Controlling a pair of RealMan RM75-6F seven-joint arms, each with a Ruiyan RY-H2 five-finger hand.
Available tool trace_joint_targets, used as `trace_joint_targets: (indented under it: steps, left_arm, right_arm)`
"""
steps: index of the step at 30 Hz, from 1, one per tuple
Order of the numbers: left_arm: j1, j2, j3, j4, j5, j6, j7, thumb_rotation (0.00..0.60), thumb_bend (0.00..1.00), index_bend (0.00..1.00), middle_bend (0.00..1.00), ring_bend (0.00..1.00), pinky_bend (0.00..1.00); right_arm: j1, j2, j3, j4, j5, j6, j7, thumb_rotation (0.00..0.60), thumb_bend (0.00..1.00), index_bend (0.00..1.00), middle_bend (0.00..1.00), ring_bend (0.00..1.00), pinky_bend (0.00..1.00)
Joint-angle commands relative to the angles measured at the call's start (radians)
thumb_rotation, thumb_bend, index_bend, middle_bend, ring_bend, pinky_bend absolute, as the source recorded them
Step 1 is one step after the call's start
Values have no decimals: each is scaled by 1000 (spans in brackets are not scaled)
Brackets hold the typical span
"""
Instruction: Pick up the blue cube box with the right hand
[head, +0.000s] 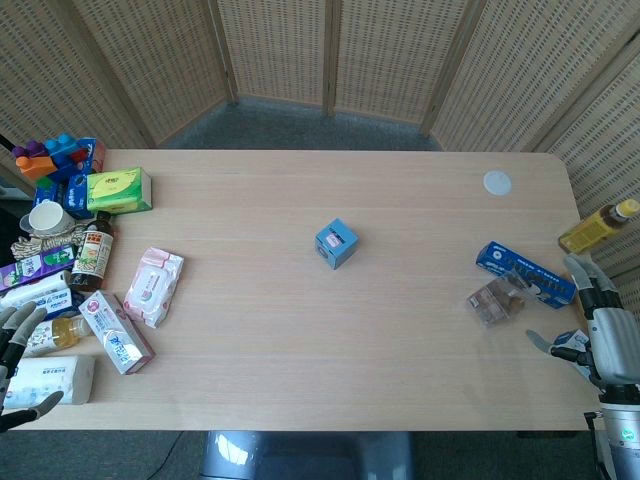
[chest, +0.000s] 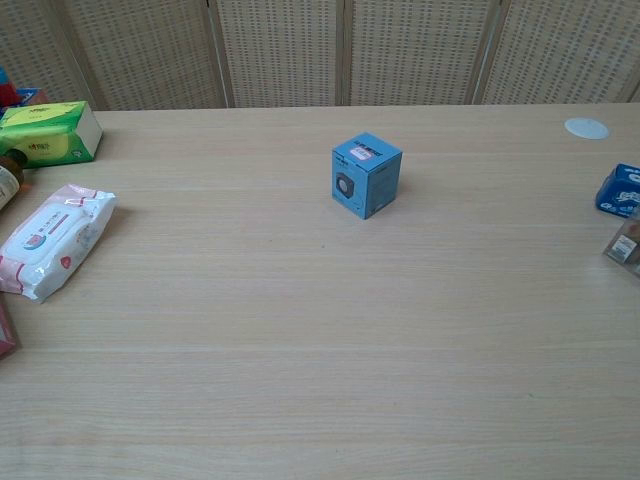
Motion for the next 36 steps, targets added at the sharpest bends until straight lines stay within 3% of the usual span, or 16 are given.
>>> trace_joint_targets:
  steps: [1, 8, 13, 21, 30, 36]
  left_arm:
    - [1, -1, 1, 1, 5, 1, 3, 600, 0, 0, 0, 0, 0]
    - [-5, -13, 0, -1, -11, -24, 24, 600, 0, 0, 0, 0, 0]
    - [-19, -22, -13, -5, -37, -43, 37, 600, 0, 0, 0, 0, 0]
    - [-22, -27, -18, 1, -44, -44, 37, 600, 0, 0, 0, 0, 0]
    - [-26, -35, -29, 2, -89, -55, 50, 600, 0, 0, 0, 0, 0]
    - [-35, -50, -37, 5, -128, -77, 76, 600, 0, 0, 0, 0, 0]
  right_arm:
    - [2, -2, -2, 2, -5, -4, -6, 600, 58, 0, 0, 0, 0]
    - [49, -16, -2, 24, -32, -61, 6, 600, 60, 0, 0, 0, 0]
    - [168, -9, 19, -10, -57, -208, -16, 600, 58, 0, 0, 0, 0]
    - [394, -91, 74, -58, 16, -504, -202, 600, 58, 0, 0, 0, 0]
    - [599, -235, 118, 132, 102, -729, -238, 600, 113, 0, 0, 0, 0]
    - [685, -314, 138, 266, 116, -771, -229, 600, 133, 0, 0, 0, 0]
